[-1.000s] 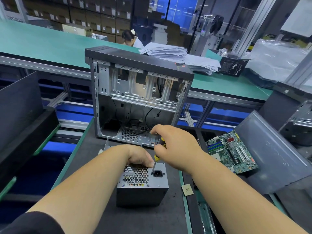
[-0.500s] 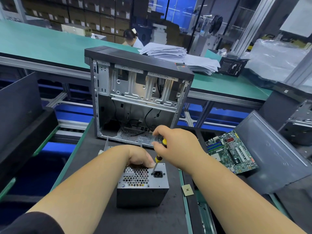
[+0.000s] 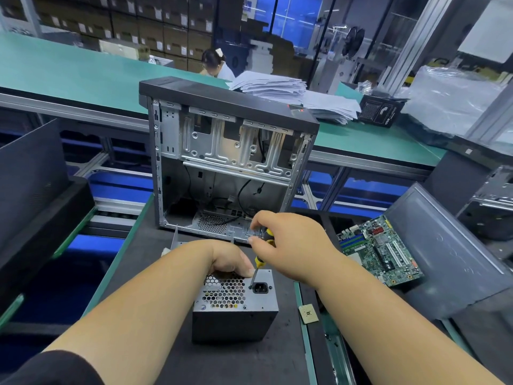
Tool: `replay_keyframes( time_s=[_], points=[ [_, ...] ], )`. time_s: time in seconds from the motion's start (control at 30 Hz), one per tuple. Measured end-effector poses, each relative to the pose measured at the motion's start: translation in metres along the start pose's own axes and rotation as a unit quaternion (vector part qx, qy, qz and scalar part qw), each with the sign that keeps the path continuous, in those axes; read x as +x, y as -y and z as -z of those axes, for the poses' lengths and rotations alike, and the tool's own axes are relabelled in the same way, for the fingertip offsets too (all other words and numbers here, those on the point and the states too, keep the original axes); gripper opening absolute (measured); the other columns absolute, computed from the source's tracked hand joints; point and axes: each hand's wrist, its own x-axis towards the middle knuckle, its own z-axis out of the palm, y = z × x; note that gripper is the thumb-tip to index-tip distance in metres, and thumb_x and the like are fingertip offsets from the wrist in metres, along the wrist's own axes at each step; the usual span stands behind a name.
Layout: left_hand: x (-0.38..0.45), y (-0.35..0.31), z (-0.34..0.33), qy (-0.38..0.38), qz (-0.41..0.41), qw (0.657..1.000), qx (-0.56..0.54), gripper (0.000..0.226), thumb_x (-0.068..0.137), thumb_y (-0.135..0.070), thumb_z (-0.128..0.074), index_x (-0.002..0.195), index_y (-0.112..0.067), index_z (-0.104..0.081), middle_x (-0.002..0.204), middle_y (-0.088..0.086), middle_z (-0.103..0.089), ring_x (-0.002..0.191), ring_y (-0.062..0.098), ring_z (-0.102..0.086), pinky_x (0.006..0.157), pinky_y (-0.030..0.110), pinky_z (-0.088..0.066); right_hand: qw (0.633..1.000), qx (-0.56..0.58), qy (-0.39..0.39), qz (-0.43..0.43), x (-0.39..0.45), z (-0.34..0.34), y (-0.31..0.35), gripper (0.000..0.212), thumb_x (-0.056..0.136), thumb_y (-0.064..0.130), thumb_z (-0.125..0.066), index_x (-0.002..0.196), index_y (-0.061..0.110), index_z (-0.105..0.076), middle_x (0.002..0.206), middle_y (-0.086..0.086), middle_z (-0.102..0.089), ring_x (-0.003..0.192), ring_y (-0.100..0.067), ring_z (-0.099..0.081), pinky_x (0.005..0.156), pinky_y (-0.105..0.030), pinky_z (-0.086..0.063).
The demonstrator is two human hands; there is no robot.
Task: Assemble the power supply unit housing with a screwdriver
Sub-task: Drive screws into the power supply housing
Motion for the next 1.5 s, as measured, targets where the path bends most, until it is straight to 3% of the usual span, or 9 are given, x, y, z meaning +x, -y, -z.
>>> replay_keyframes(
  time_s=[0.17, 0.3, 0.47, 0.67, 0.87, 1.2, 1.33, 1.4, 1.5],
  points=[
    [-0.003, -0.001, 0.0, -0.006, 0.019, 1.0, -0.02, 0.02, 0.093, -0.019, -0.061, 0.075, -0.025, -0.065, 0.081, -0.002, -0.063, 0.076, 0.014, -0.054, 0.07, 0.028, -0.043, 1.0, 0.02, -0.004, -0.002, 0.0, 0.0, -0.001, 0.029, 0.09, 0.037, -0.049, 0.119, 0.037, -0.052, 0.071, 0.015, -0.047, 0.071, -0.01, -0.047, 0.056, -0.028, -0.032],
    [-0.002, -0.002, 0.001, 0.006, 0.015, 1.0, -0.003, 0.01, 0.093, -0.021, -0.06, 0.085, -0.025, -0.065, 0.086, -0.001, -0.063, 0.08, 0.016, -0.055, 0.075, 0.03, -0.046, 1.0, -0.018, -0.005, -0.003, -0.001, 0.0, -0.001, 0.026, 0.094, 0.055, -0.045, 0.11, 0.036, -0.053, 0.065, 0.009, -0.053, 0.071, -0.012, -0.053, 0.057, -0.029, -0.039],
    [-0.001, 0.0, 0.001, -0.009, 0.018, 1.0, -0.015, 0.014, 0.091, -0.021, -0.064, 0.078, -0.027, -0.067, 0.096, 0.001, -0.065, 0.096, 0.02, -0.056, 0.084, 0.032, -0.043, 0.999, 0.029, 0.021, 0.0, -0.001, 0.004, 0.0, 0.029, 0.089, 0.034, -0.047, 0.116, 0.037, -0.056, 0.088, 0.016, -0.048, 0.079, -0.01, -0.05, 0.065, -0.03, -0.039],
    [-0.003, -0.001, 0.002, -0.001, 0.024, 1.0, -0.012, 0.012, 0.092, -0.027, -0.064, 0.081, -0.03, -0.067, 0.091, -0.004, -0.066, 0.088, 0.014, -0.058, 0.074, 0.028, -0.044, 1.0, -0.019, 0.0, -0.001, -0.001, 0.003, 0.001, 0.027, 0.097, 0.054, -0.042, 0.11, 0.034, -0.055, 0.065, 0.008, -0.05, 0.069, -0.012, -0.052, 0.057, -0.031, -0.041],
    [-0.004, -0.002, 0.0, 0.002, 0.02, 1.0, -0.024, 0.01, 0.093, -0.021, -0.062, 0.094, -0.017, -0.071, 0.085, -0.003, -0.063, 0.085, 0.016, -0.056, 0.086, 0.032, -0.044, 1.0, 0.025, 0.011, 0.001, -0.002, 0.005, 0.002, 0.036, 0.086, 0.034, -0.048, 0.122, 0.036, -0.052, 0.089, 0.019, -0.052, 0.082, -0.01, -0.05, 0.067, -0.03, -0.04],
    [-0.008, -0.007, 0.0, 0.013, 0.019, 1.0, -0.02, 0.02, 0.095, -0.019, -0.057, 0.079, -0.027, -0.066, 0.081, -0.002, -0.066, 0.073, 0.013, -0.058, 0.073, 0.03, -0.048, 0.999, -0.048, 0.005, -0.016, 0.001, 0.001, 0.002, 0.022, 0.097, 0.051, -0.045, 0.095, 0.033, -0.058, 0.061, 0.007, -0.049, 0.067, -0.014, -0.048, 0.054, -0.029, -0.035],
    [-0.011, -0.006, 0.0, 0.01, 0.011, 1.0, -0.006, 0.016, 0.095, -0.017, -0.057, 0.087, -0.021, -0.069, 0.104, 0.011, -0.069, 0.072, 0.013, -0.058, 0.073, 0.029, -0.048, 0.999, -0.053, 0.011, -0.011, -0.002, 0.001, 0.004, 0.026, 0.096, 0.05, -0.042, 0.088, 0.028, -0.053, 0.067, 0.006, -0.051, 0.068, -0.015, -0.05, 0.052, -0.029, -0.032],
    [-0.008, -0.005, 0.0, 0.005, 0.005, 1.0, 0.001, 0.016, 0.095, -0.014, -0.056, 0.104, -0.004, -0.065, 0.091, 0.016, -0.069, 0.065, 0.012, -0.056, 0.068, 0.027, -0.047, 0.999, -0.003, 0.033, -0.002, -0.003, 0.004, 0.004, 0.013, 0.092, 0.039, -0.046, 0.095, 0.028, -0.052, 0.08, 0.008, -0.053, 0.075, -0.016, -0.051, 0.058, -0.031, -0.037],
    [-0.007, -0.006, 0.001, -0.001, 0.019, 1.0, 0.019, 0.018, 0.094, -0.016, -0.056, 0.105, -0.001, -0.055, 0.06, -0.008, -0.058, 0.052, 0.006, -0.052, 0.056, 0.022, -0.043, 0.996, 0.042, 0.076, 0.021, -0.002, 0.012, 0.003, 0.022, 0.089, 0.029, -0.053, 0.11, 0.032, -0.051, 0.096, 0.012, -0.054, 0.084, -0.014, -0.051, 0.068, -0.034, -0.045]
  ],
)
